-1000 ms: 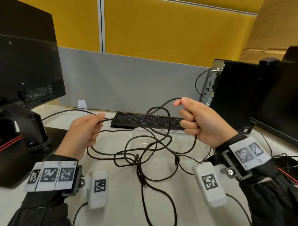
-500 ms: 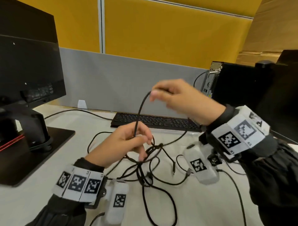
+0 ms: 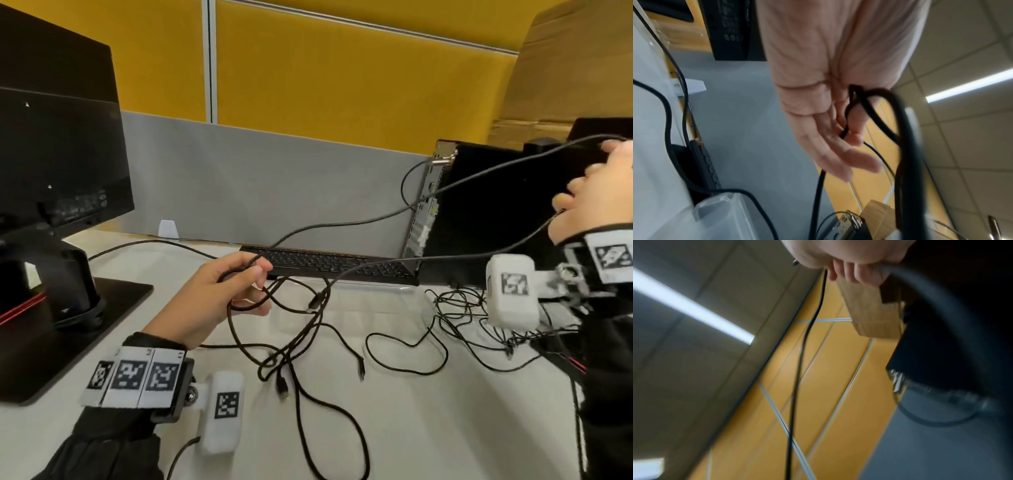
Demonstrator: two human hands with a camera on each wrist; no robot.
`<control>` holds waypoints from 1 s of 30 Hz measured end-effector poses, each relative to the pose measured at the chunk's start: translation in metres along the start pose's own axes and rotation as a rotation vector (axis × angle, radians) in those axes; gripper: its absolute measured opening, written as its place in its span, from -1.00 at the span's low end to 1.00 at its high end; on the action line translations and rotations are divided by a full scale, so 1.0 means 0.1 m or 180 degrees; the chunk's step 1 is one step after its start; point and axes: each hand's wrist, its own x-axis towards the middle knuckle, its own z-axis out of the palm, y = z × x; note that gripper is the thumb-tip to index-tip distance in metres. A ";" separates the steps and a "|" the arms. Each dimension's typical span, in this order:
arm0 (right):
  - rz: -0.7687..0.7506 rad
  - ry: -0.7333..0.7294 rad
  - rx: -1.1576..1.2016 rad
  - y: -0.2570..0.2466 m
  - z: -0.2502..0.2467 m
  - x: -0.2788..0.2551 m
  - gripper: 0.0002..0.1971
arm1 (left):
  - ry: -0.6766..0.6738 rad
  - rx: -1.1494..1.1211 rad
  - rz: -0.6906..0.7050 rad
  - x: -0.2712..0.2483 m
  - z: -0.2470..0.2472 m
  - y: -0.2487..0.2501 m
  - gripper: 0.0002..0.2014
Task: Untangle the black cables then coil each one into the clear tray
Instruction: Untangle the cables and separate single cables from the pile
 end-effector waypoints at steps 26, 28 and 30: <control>0.0383 -0.2326 -0.1266 0.15 0.58 -1.06 -0.72 | -0.0787 0.0782 0.0065 -0.04 0.19 -0.03 -0.81; 0.0356 -0.1706 -0.1081 0.14 0.53 -0.91 -0.73 | -0.0712 0.0775 -0.0060 -0.03 0.17 -0.05 -0.80; 0.0657 -0.0947 -0.0640 0.08 0.45 -0.70 -0.76 | -0.0524 0.0703 -0.0166 0.00 0.12 -0.09 -0.72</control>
